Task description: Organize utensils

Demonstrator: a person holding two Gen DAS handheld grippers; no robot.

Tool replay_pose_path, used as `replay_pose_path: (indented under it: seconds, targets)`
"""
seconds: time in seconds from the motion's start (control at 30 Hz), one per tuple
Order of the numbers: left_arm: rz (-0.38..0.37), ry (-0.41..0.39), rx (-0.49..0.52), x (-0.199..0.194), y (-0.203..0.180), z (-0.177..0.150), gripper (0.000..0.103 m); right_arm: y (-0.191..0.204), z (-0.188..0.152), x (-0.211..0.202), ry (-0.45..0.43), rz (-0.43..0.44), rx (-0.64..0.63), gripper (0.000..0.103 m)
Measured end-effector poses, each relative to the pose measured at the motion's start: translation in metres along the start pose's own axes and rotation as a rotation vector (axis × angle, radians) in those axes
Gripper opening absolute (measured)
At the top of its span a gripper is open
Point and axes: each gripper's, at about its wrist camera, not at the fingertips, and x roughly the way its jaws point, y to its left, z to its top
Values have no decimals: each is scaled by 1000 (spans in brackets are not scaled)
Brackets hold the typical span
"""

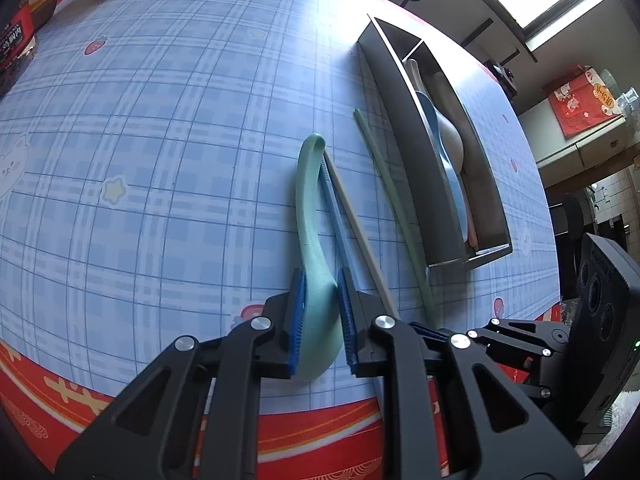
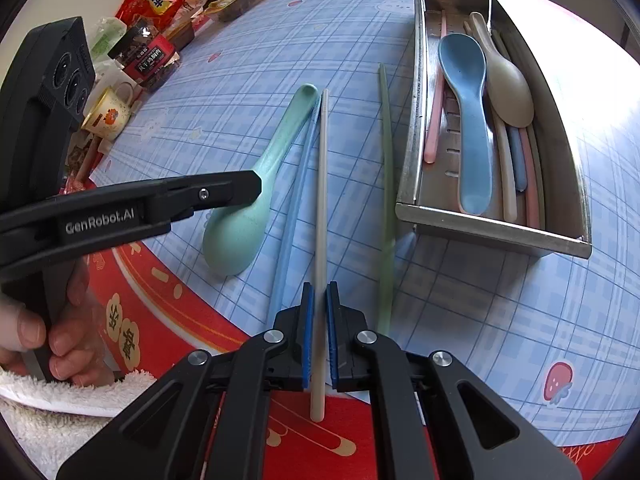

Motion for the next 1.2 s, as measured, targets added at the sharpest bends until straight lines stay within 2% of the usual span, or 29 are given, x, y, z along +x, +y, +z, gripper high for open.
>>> replay_pose_path:
  seconds: [0.47,0.63,0.8,1.0,1.03,1.07,1.2]
  targets:
    - [-11,58,-8,1,-5,-18,21,-4,0,0,-5,30,-17,7]
    - [-40,95,-17,4,-6,-23,21,-6,-3,-2,-17,32,-2,7]
    - [-96,136,-70,11,0,-25,21,-7,-4,-3,-28,32,16,7]
    - [-63,143,-15,14,-7,-21,22,-8,-6,-3,-37,30,33,7]
    - [-38,133,7,12,-10,-20,20,-8,-6,-3,-38,29,35,7]
    - [-17,120,26,10,-12,-19,13,-8,-6,-3,-37,29,36,7]
    - [18,100,20,3,-5,-17,13,-7,-6,-3,-37,24,39,7]
